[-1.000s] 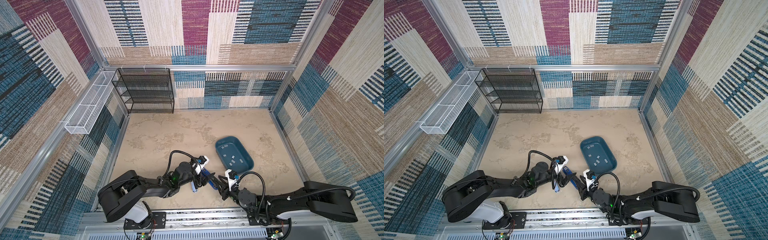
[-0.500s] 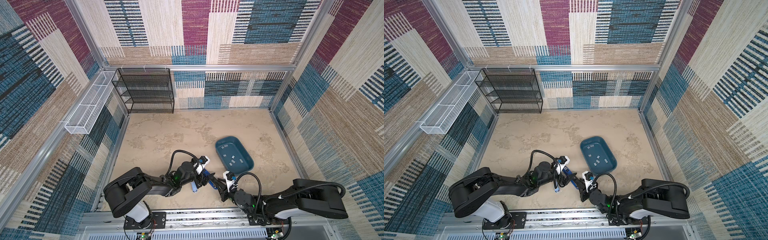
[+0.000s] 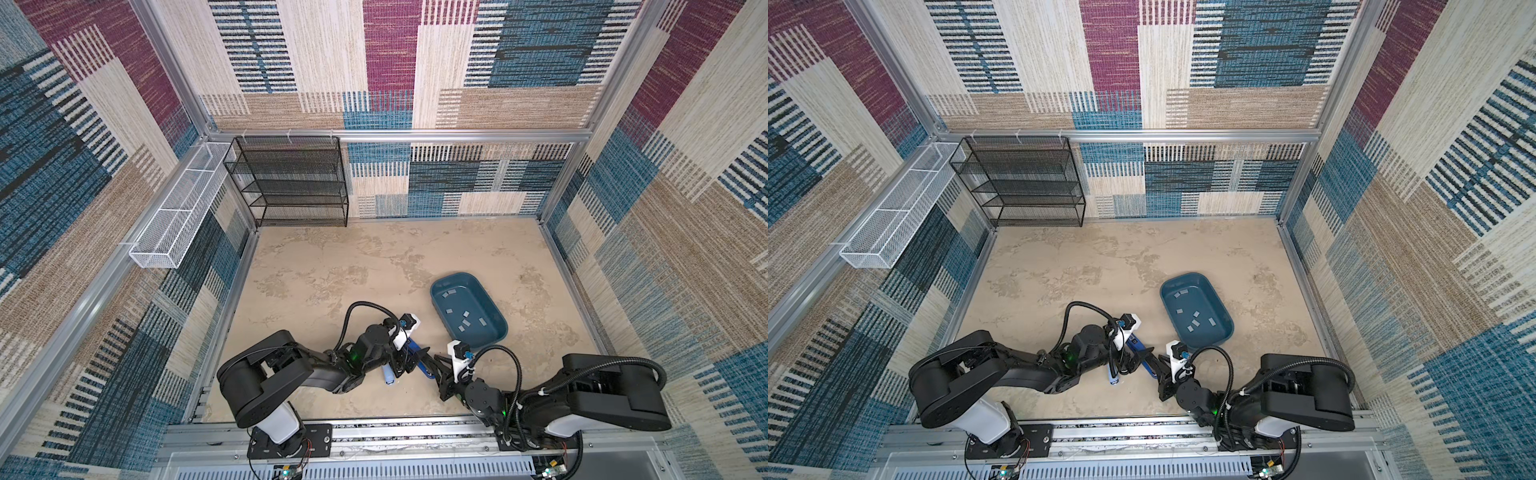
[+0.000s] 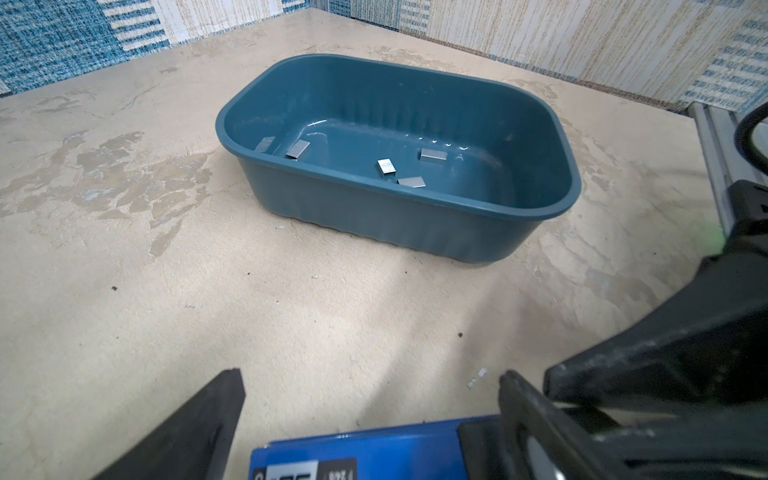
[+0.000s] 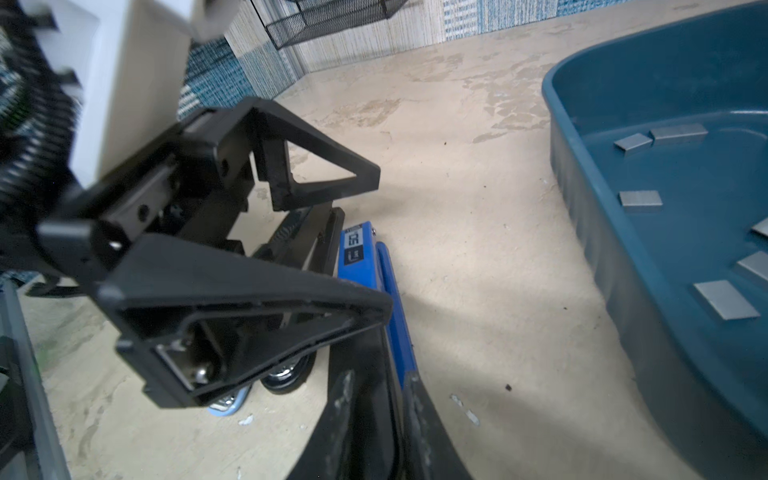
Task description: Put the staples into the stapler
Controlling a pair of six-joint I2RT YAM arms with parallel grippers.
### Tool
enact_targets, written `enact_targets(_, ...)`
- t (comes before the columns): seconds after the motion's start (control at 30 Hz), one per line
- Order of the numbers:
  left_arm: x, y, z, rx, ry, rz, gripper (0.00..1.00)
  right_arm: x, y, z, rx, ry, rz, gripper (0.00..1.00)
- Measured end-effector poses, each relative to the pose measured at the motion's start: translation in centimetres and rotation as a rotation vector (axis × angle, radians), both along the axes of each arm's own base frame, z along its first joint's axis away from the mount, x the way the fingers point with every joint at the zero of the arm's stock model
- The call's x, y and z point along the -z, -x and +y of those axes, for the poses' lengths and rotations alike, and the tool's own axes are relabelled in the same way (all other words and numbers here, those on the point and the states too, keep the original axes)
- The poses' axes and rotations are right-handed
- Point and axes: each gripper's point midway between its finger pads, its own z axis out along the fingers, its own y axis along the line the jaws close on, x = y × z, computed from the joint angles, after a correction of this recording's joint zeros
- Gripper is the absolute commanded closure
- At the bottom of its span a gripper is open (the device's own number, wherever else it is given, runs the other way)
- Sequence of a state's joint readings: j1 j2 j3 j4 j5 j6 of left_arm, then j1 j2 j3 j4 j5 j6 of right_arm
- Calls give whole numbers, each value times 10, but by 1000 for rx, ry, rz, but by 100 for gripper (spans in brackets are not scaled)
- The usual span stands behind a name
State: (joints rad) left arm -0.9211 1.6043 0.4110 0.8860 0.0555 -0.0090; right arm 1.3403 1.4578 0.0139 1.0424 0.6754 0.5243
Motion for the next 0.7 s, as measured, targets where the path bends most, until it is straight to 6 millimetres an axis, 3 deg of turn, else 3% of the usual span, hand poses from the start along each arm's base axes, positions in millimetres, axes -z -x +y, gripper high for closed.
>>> enact_targets(0.23, 0, 0, 0, -3, 0, -1, 1, 0, -3, 6, 12, -21, 2, 79)
enact_targets(0.43, -7, -3, 2, -18, 6, -15, 1, -2, -3, 9, 8, -6, 2, 67)
enact_targets(0.53, -24, -4, 2, -25, 31, -37, 1, -6, -5, 15, 9, 12, 2, 56)
enact_targets(0.7, -77, -9, 11, -77, 105, -117, 1, -5, -11, 21, 38, 108, 5, 39)
